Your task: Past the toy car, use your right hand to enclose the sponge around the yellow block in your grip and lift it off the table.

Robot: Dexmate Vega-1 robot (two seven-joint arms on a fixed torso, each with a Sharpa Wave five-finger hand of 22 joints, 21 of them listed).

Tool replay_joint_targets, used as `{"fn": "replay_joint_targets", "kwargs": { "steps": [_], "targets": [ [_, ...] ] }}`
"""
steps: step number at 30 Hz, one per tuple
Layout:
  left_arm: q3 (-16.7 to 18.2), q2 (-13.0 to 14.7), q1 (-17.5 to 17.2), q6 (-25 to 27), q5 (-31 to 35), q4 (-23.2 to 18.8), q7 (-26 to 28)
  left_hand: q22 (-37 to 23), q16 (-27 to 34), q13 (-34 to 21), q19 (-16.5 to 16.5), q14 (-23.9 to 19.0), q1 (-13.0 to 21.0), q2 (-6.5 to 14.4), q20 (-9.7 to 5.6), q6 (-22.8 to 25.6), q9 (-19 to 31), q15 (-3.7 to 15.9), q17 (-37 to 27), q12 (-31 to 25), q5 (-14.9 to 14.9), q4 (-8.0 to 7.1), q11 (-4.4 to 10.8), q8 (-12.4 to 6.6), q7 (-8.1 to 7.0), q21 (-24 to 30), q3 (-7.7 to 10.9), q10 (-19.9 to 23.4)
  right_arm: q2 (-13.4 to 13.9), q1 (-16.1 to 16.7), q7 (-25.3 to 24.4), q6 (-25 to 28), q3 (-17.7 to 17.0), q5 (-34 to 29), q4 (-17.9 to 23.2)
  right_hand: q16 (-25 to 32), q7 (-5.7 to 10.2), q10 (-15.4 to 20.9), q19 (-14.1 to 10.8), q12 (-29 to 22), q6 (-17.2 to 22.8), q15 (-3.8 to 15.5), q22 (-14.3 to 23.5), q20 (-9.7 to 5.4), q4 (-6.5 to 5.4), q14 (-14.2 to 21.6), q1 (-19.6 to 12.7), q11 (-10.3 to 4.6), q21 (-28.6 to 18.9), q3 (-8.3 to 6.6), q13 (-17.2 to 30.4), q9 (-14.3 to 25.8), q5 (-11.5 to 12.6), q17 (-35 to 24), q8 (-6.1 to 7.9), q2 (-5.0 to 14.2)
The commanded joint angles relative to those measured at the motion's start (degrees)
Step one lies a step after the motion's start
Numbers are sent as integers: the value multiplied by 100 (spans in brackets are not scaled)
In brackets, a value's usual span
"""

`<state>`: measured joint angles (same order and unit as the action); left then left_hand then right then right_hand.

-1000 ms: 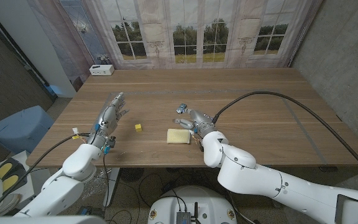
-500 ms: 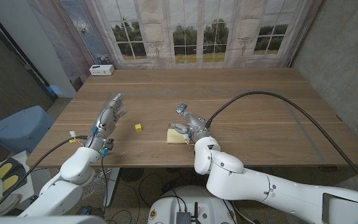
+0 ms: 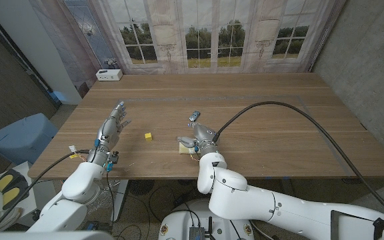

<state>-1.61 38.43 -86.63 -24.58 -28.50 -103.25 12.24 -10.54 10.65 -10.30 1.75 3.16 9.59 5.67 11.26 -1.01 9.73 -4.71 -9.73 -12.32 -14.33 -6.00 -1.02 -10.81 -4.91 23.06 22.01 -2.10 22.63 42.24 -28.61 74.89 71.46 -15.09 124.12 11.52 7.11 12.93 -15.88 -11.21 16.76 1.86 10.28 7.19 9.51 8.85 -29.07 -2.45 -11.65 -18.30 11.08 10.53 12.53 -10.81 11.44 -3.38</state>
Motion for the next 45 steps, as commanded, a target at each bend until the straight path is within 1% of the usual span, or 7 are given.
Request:
{"fn": "replay_joint_targets", "kwargs": {
  "steps": [1, 11, 25, 37, 40, 42, 45],
  "targets": [
    [100, -166, -89, -214, 37, 117, 1, -31, 39, -30, -10, -48, -7, -26, 65, 56, 30, -15, -32, -32, 2, 3, -9, -37, -30, -15, -12, 50, -572, 70, -380, 354, -70, 263, -452, -45, 89, -96, 315, 15, -1, -71, 4, 118, -61, -184, -83, -30, 105, 70, 24, 10, 73, -38, -27, -14],
    [128, -224, -82, -358, 58, 212, -82, -36, 49, -33, -42, -109, -16, -37, 83, 85, 31, -8, -34, -36, 7, 7, -28, -31, -24, -18, -22, 92, -870, 9, -189, 510, -125, 390, -781, -62, 146, -141, 513, 20, 50, -75, 0, 185, -85, -313, -121, -34, 141, 113, 27, 12, 96, -43, -16, -28],
    [169, -198, -34, -403, 43, 323, -201, -40, 29, -35, -49, -95, -31, -47, 91, 91, 32, 30, -35, -21, 13, 8, -31, -17, -35, -32, -34, 90, -1659, 587, 1337, 510, -351, -1895, -1658, -98, 328, -482, 685, 64, -227, -95, -7, 114, -62, -682, -380, -81, 112, 153, 33, 16, 185, -45, -79, -22],
    [187, -155, -23, -434, -2, 346, -312, -43, 19, -36, -38, -90, -45, -68, 94, 72, 32, 51, -35, -9, 19, 12, -25, 2, -52, -52, -50, 85, -1744, 526, 259, 424, -209, -1165, -2146, -96, 539, -672, 1001, 28, 24, -81, -18, -115, 19, -1177, -1163, -264, 111, 31, 31, 19, 346, -34, 29, 130],
    [196, -151, -31, -446, 0, 347, -323, -44, 17, -37, -41, -89, -49, -75, 93, 63, 32, 61, -35, -4, 21, 14, -32, 8, -66, -56, -55, 82, -1735, 574, -58, 285, -243, -1018, -2261, 68, 551, -459, 479, -59, 441, 11, -15, -206, -8, -889, -1727, -346, -84, -45, 21, 22, 387, -25, 92, 353],
    [200, -144, -37, -447, -3, 346, -334, -44, 16, -37, -44, -90, -51, -78, 93, 58, 32, 67, -35, -3, 22, 15, -27, 11, -64, -57, -58, 83, -1715, 626, -241, 159, -302, -914, -2320, 188, 554, -253, -93, -98, 718, 202, -5, -503, -26, -474, -2090, -369, -227, 5, 13, 23, 340, -21, 85, 419],
    [202, -141, -37, -452, -3, 349, -348, -44, 13, -37, -53, -88, -53, -83, 90, 56, 32, 74, -35, 0, 23, 16, -34, 13, -64, -57, -62, 81, -1629, 677, -439, -27, -361, -769, -2348, 304, 554, 11, -739, -125, 1199, 316, 18, -764, -36, 15, -2517, -345, -389, 59, 8, 29, 239, -32, 123, 588]
  ]
}}
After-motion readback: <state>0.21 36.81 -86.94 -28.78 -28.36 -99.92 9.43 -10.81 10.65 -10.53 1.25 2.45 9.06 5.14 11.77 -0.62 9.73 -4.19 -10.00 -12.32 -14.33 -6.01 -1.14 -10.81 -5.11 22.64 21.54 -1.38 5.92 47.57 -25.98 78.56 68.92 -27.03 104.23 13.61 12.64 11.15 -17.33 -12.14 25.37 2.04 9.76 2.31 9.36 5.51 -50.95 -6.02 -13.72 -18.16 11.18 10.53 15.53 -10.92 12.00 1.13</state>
